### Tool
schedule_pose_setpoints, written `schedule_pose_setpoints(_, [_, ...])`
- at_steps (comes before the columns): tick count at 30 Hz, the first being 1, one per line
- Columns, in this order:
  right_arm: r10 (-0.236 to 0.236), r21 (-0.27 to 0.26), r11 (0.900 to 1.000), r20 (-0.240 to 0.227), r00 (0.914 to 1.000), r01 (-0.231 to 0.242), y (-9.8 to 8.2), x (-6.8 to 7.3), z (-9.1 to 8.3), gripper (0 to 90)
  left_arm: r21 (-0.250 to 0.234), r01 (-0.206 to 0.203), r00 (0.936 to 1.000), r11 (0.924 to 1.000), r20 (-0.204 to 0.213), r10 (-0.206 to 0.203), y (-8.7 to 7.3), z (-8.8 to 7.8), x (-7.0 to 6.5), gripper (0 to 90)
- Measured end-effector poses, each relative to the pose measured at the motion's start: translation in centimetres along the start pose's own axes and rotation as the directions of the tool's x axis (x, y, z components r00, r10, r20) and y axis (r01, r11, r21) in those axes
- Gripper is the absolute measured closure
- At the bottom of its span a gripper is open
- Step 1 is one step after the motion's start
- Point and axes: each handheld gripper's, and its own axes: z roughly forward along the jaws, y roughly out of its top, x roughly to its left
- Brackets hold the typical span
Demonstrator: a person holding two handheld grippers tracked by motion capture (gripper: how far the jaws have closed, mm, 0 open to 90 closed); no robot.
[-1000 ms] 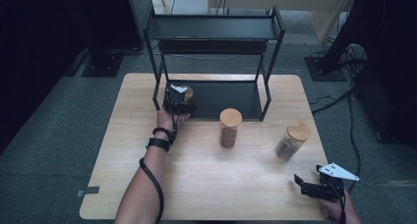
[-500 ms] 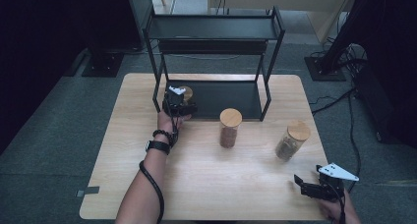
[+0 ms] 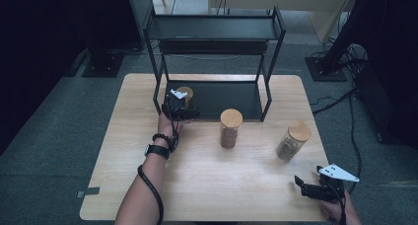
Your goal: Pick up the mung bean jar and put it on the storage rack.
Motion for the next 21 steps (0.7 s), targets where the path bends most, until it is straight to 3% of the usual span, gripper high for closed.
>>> schedule_pose_setpoints(10, [-0.006,0.001,1.000,0.003,1.0000,0.006,0.0,0.1,0.0,5.2,0.007,-0.004,0.9998,1.0000,-0.017,0.004,-1.0,-0.6,-0.1,0.0])
schedule_pose_setpoints(21, [-0.007,0.002,1.000,0.008,0.9999,0.007,0.0,0.1,0.0,5.2,-0.018,0.001,0.9998,0.9998,-0.021,-0.002,-2.0,-1.7,0.3,0.1])
